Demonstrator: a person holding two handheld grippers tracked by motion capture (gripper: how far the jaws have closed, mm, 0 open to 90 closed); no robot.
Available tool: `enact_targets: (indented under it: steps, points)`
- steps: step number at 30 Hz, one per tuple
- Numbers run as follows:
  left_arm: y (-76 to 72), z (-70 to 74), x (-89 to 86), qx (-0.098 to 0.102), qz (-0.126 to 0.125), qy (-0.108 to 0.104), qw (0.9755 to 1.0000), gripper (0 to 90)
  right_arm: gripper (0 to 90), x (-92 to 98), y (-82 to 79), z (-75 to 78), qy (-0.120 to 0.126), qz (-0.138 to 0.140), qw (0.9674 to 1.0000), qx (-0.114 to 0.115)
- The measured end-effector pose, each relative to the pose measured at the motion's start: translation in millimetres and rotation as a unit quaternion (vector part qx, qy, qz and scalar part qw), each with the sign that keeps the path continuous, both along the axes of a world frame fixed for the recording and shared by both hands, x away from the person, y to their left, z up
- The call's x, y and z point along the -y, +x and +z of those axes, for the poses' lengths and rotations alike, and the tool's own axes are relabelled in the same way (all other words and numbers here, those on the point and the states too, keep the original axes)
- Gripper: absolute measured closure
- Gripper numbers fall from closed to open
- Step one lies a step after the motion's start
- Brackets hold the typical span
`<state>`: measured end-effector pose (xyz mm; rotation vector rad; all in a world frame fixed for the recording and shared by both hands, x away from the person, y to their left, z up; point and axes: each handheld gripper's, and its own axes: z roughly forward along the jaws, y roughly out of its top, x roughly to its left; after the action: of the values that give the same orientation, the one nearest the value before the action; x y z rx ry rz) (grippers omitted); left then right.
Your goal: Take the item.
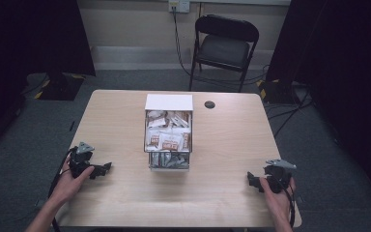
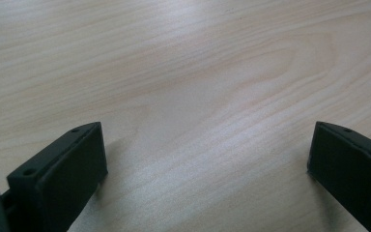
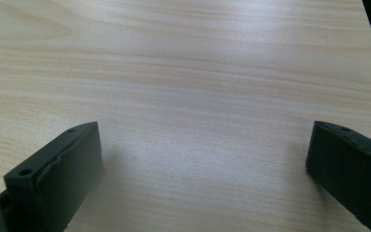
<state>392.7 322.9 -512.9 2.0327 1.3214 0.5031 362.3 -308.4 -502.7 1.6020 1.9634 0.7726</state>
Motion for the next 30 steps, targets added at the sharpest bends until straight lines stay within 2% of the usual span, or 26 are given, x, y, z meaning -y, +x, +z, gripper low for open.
enact_targets:
  steps: [4,11,12,14,15,17,23,27,30]
  points:
    - [0.0,0.0,0.0,0.0,0.0,0.0,1.0,0.0,0.0,-1.1,-1.5,0.1,0.001,-0.009,1.0,-0.001]
    - [0.1,0.0,0.0,0.0,0.0,0.0,1.0,0.0,0.0,-0.4,-1.3,0.7,0.003,-0.005,1.0,-0.002]
    - [0.1,0.0,0.0,0.0,0.0,0.0,1.0,0.0,1.2,-0.1,-1.4,1.0,0.002,-0.003,1.0,-0.001]
    - [0.1,0.0,0.0,0.0,0.0,0.0,1.0,0.0,9.4,1.0,-1.7,2.4,0.003,-0.004,1.0,0.003]
    - [0.1,0.0,0.0,0.0,0.0,0.0,1.0,0.0,15.6,1.3,-2.3,3.5,0.006,-0.005,0.9999,0.006]
    - [0.0,0.0,0.0,0.0,0.0,0.0,1.0,0.0,15.8,1.9,-2.7,4.5,0.011,-0.004,0.9999,0.009]
    - [0.1,0.0,0.1,0.0,0.0,-0.001,1.0,0.0,14.6,-0.1,-2.7,8.0,0.026,0.009,0.9996,-0.005]
    - [0.0,0.0,0.1,0.0,0.0,0.0,1.0,0.0,15.2,-1.3,-3.8,11.1,0.033,0.013,0.9993,0.007]
    - [0.1,-0.1,0.1,0.0,0.0,-0.001,1.0,0.0,16.6,-1.7,-3.9,15.8,0.057,0.018,0.9981,0.014]
